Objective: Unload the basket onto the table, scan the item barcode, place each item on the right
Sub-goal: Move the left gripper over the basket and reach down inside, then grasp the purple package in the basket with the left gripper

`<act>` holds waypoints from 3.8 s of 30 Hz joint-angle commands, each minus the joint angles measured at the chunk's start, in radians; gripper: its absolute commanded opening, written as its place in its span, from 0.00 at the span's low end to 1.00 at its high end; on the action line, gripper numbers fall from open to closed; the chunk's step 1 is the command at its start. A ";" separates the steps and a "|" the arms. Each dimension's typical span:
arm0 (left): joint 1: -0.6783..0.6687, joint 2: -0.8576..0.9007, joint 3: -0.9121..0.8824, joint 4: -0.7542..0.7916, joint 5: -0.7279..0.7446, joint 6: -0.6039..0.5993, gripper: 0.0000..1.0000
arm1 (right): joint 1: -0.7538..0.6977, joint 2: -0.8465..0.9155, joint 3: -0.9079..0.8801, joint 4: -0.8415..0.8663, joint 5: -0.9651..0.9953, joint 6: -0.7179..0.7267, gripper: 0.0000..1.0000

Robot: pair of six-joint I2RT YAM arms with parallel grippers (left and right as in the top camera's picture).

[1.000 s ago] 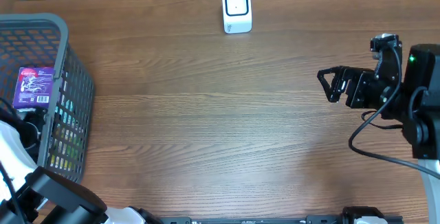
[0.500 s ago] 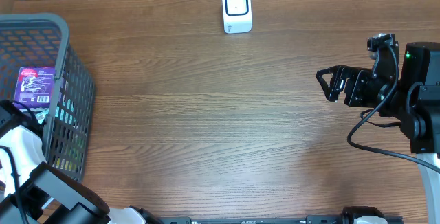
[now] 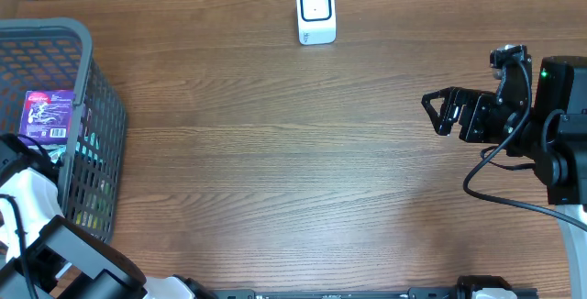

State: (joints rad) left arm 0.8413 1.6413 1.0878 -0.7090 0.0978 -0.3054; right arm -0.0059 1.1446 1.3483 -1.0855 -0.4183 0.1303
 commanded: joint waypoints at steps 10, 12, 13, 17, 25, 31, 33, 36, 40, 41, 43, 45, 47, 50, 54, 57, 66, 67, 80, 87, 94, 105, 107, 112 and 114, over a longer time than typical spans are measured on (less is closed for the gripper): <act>-0.008 0.024 0.348 -0.062 -0.153 -0.216 0.78 | 0.005 0.046 0.030 0.007 -0.010 -0.001 1.00; -0.017 0.049 0.347 -0.028 -0.160 -0.225 0.79 | 0.005 0.051 0.030 0.011 -0.010 -0.001 1.00; -0.023 0.065 0.347 -0.008 -0.160 -0.227 0.80 | 0.005 0.053 0.030 0.014 -0.010 -0.001 1.00; -0.064 0.174 0.347 0.114 -0.160 -0.244 0.91 | 0.005 0.056 0.030 0.020 -0.011 -0.001 1.00; -0.125 0.343 0.347 0.137 -0.234 -0.331 0.97 | 0.006 0.056 0.030 0.009 -0.011 -0.001 1.00; -0.129 0.426 0.347 0.157 -0.215 -0.330 0.73 | 0.006 0.056 0.028 -0.003 -0.011 0.000 1.00; -0.129 0.425 0.348 0.159 -0.208 -0.330 0.46 | 0.006 0.056 0.027 -0.002 -0.011 0.000 1.00; -0.129 0.410 0.357 0.159 -0.208 -0.314 0.08 | 0.006 0.056 0.027 -0.002 -0.011 0.000 1.00; -0.129 0.368 0.374 0.140 -0.185 -0.254 0.04 | 0.006 0.056 0.027 -0.002 -0.011 0.001 1.00; -0.129 0.333 0.383 0.126 -0.162 -0.216 0.04 | 0.006 0.056 0.027 -0.002 -0.011 0.003 1.00; -0.129 0.282 0.394 0.105 -0.121 -0.159 0.04 | 0.006 0.056 0.027 -0.002 -0.011 0.003 1.00; -0.129 0.224 0.403 0.085 -0.085 -0.123 0.04 | 0.006 0.056 0.027 -0.001 -0.011 0.003 1.00; -0.129 0.140 0.409 0.066 -0.030 -0.094 0.04 | 0.006 0.056 0.027 -0.001 -0.011 0.003 1.00; -0.129 -0.005 0.409 0.041 0.048 -0.042 0.04 | 0.006 0.056 0.027 -0.002 -0.011 0.003 1.00; -0.129 -0.193 0.409 0.010 0.038 0.002 0.04 | 0.006 0.056 0.027 -0.001 -0.011 0.003 1.00; -0.129 -0.311 0.409 -0.007 0.031 0.025 0.04 | 0.006 0.056 0.027 0.000 -0.010 0.003 1.00; -0.148 -0.440 0.404 -0.076 0.020 0.056 0.22 | 0.006 0.056 0.027 0.005 -0.010 0.003 1.00; -0.147 -0.427 0.404 -0.084 -0.001 0.047 0.38 | 0.006 0.056 0.027 0.005 -0.011 0.003 1.00; -0.105 -0.050 0.404 -0.054 -0.016 0.015 0.99 | 0.006 0.056 0.027 -0.003 -0.010 0.003 1.00; -0.063 0.147 0.404 0.053 -0.020 0.110 1.00 | 0.006 0.056 0.027 -0.002 -0.010 0.003 1.00; -0.045 0.265 0.404 0.107 -0.024 0.169 1.00 | 0.006 0.056 0.027 -0.002 -0.010 0.002 1.00; -0.045 0.386 0.404 0.068 -0.091 0.213 1.00 | 0.006 0.067 0.027 -0.002 -0.010 0.002 1.00; -0.045 0.415 0.404 0.050 -0.090 0.213 0.95 | 0.006 0.072 0.027 -0.002 -0.010 0.002 1.00; -0.045 0.439 0.404 0.029 -0.087 0.212 0.34 | 0.006 0.090 0.027 -0.002 -0.011 0.003 1.00; -0.045 0.435 0.407 0.029 -0.071 0.212 0.13 | 0.006 0.097 0.027 -0.002 -0.011 0.003 1.00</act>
State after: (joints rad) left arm 0.7898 2.0190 1.5154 -0.6437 0.0593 -0.1226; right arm -0.0059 1.2308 1.3483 -1.0920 -0.4198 0.1307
